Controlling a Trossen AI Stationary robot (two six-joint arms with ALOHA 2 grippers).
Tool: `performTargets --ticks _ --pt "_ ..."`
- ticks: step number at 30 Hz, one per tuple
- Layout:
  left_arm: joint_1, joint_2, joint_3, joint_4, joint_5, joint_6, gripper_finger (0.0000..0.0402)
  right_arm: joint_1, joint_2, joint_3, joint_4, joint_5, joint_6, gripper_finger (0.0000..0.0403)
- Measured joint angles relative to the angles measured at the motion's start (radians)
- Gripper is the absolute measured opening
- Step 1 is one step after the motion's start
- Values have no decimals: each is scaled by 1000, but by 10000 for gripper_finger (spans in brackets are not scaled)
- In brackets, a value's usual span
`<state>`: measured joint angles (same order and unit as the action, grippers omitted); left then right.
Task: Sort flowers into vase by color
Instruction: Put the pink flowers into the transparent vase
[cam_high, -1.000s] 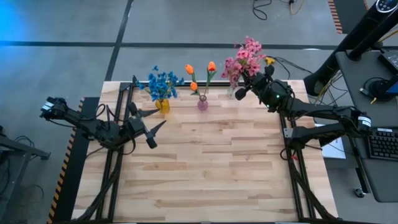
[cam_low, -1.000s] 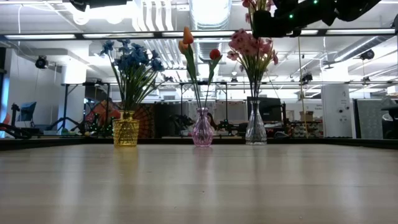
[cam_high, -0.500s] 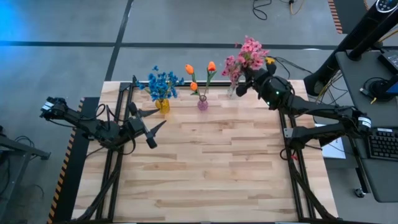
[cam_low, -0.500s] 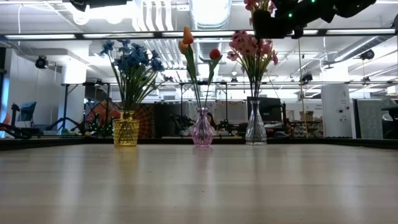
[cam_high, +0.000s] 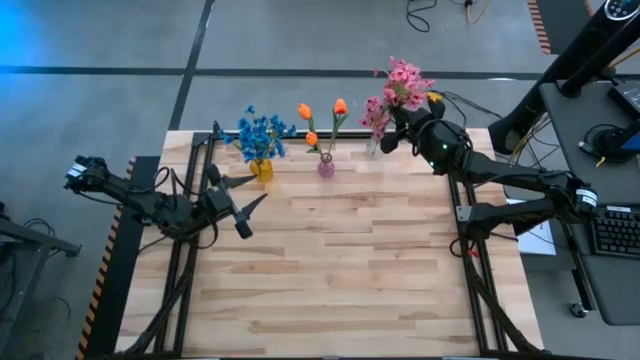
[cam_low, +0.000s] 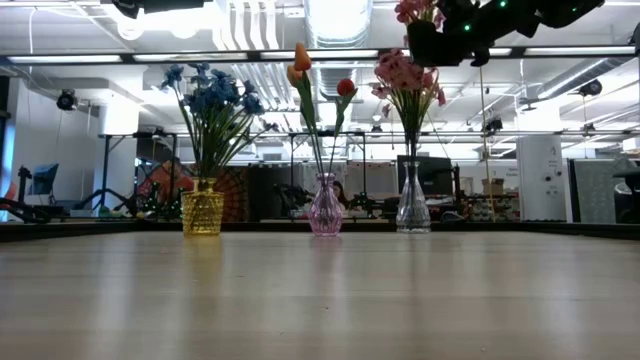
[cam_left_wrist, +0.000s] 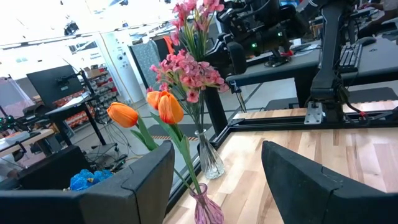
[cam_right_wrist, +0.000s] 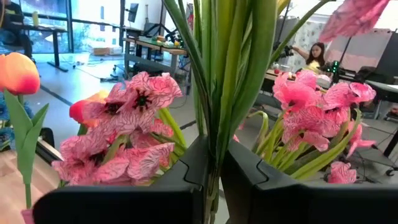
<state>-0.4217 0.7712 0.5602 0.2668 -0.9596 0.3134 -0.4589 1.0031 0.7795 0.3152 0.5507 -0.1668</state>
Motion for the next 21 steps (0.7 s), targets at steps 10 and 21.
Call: performTargets --ticks 10,21 --pt "0 0 0 0 0 0 224 0 0 0 -15 0 37 18" --pt "0 0 0 0 0 0 224 -4 0 0 -22 1 47 13"
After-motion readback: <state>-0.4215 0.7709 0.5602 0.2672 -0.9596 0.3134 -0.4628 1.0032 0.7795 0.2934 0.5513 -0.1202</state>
